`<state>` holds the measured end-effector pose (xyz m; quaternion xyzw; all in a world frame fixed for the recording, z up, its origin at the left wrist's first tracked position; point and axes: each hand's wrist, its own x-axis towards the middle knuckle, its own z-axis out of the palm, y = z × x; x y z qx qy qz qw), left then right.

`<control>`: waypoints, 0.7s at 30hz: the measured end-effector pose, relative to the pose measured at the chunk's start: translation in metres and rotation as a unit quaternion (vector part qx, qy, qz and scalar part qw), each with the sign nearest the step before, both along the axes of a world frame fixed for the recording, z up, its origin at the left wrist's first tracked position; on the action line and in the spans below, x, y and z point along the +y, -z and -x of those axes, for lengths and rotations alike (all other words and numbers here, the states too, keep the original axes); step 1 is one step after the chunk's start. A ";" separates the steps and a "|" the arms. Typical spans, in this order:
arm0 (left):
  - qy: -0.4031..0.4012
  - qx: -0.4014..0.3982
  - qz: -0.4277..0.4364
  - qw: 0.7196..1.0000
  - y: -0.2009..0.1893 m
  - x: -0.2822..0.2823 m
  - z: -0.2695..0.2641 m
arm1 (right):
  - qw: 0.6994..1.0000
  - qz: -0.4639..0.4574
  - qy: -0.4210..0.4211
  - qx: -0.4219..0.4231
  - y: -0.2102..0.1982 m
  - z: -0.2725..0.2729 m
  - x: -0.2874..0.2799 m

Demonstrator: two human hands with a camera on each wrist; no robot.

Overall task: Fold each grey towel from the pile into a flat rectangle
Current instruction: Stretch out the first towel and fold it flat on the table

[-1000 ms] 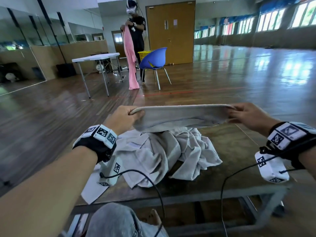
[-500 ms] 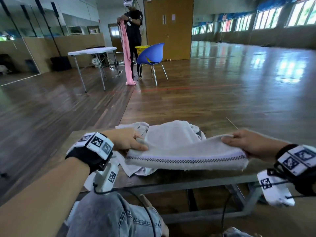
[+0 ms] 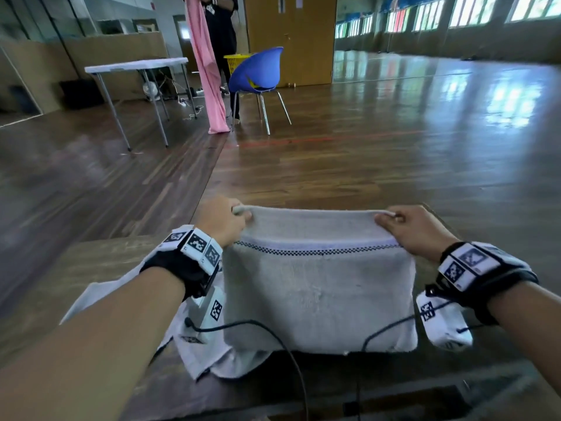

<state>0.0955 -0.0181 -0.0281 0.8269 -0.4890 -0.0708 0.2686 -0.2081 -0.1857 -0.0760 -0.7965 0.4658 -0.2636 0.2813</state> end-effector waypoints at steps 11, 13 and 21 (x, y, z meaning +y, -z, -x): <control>0.033 0.091 -0.095 0.991 0.070 -0.071 -0.015 | 0.993 -0.052 -0.105 0.024 0.041 -0.064 -0.047; 0.000 0.079 -0.051 0.996 0.070 -0.072 -0.013 | 0.992 -0.057 -0.107 0.022 0.038 -0.065 -0.042; 0.005 0.298 0.195 0.934 -0.012 -0.038 0.025 | 0.952 -0.181 -0.064 -0.237 -0.020 -0.047 0.003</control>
